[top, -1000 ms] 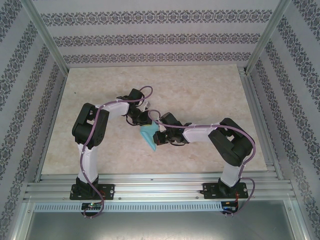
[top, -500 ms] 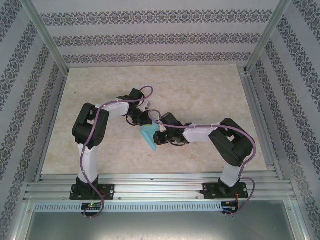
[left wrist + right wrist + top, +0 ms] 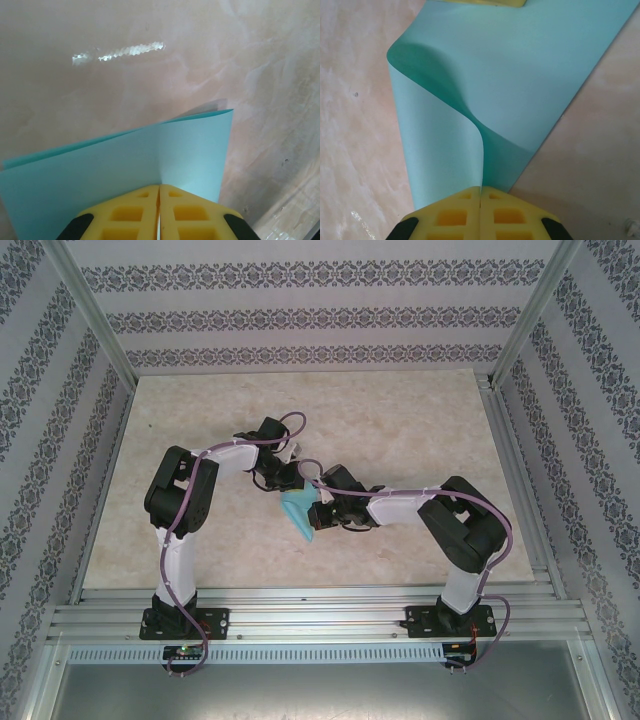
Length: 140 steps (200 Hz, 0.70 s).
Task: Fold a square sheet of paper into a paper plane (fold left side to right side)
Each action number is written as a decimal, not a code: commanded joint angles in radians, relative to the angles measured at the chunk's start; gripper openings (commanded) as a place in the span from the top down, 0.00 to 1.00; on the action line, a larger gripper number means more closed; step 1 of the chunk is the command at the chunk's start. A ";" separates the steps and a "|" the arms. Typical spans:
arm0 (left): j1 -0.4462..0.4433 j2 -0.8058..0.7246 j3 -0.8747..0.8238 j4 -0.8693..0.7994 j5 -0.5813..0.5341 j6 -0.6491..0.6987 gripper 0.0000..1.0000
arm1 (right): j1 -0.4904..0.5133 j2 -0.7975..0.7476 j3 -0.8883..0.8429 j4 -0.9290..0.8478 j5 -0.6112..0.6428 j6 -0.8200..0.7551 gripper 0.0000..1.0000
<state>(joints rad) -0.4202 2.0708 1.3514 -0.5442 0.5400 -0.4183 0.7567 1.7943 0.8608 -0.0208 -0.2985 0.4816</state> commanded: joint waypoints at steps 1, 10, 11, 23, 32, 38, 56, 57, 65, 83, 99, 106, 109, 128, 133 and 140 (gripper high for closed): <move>-0.020 0.060 -0.012 -0.033 -0.061 0.024 0.91 | 0.004 0.019 -0.003 0.010 0.000 0.014 1.00; -0.021 0.059 -0.012 -0.033 -0.061 0.026 0.91 | 0.003 0.020 0.002 0.004 -0.001 0.013 1.00; -0.020 0.059 -0.012 -0.033 -0.061 0.026 0.91 | 0.003 0.020 0.002 0.004 -0.001 0.013 1.00; -0.022 0.060 -0.012 -0.033 -0.061 0.024 0.91 | 0.003 0.026 0.009 -0.003 -0.001 0.011 1.00; -0.022 0.057 -0.013 -0.030 -0.058 0.024 0.91 | 0.005 0.033 0.010 -0.012 0.002 0.011 1.00; -0.022 0.055 -0.014 -0.030 -0.057 0.024 0.91 | 0.006 0.037 0.012 -0.016 0.005 0.011 1.00; -0.021 0.037 -0.011 -0.030 -0.048 0.028 0.89 | 0.004 0.049 0.012 -0.036 0.010 0.016 1.00; -0.021 0.036 -0.010 -0.031 -0.048 0.028 0.89 | 0.006 0.050 0.012 -0.038 0.010 0.016 1.00; -0.021 0.025 0.002 -0.044 -0.045 0.034 0.88 | 0.007 0.055 0.013 -0.050 0.010 0.017 1.00; -0.016 0.002 0.041 -0.082 -0.039 0.048 0.85 | 0.014 0.066 0.019 -0.094 0.018 0.002 1.00; -0.007 -0.015 0.087 -0.116 -0.031 0.061 0.80 | 0.017 0.077 0.020 -0.118 0.020 -0.006 1.00; -0.001 -0.020 0.108 -0.134 -0.027 0.066 0.79 | 0.017 0.082 0.019 -0.125 0.018 -0.007 1.00; 0.001 -0.021 0.118 -0.141 -0.026 0.068 0.78 | 0.017 0.085 0.020 -0.128 0.018 -0.009 1.00; 0.026 -0.034 0.170 -0.181 -0.026 0.076 0.72 | 0.018 0.099 0.025 -0.147 0.016 -0.014 1.00; 0.033 -0.040 0.177 -0.189 -0.025 0.078 0.72 | 0.019 0.102 0.027 -0.149 0.016 -0.014 1.00; 0.045 -0.048 0.186 -0.197 -0.023 0.079 0.71 | 0.018 0.103 0.029 -0.151 0.015 -0.015 1.00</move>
<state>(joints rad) -0.4137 2.0693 1.4796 -0.6655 0.5251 -0.3740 0.7593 1.8256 0.9039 -0.0597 -0.3141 0.4797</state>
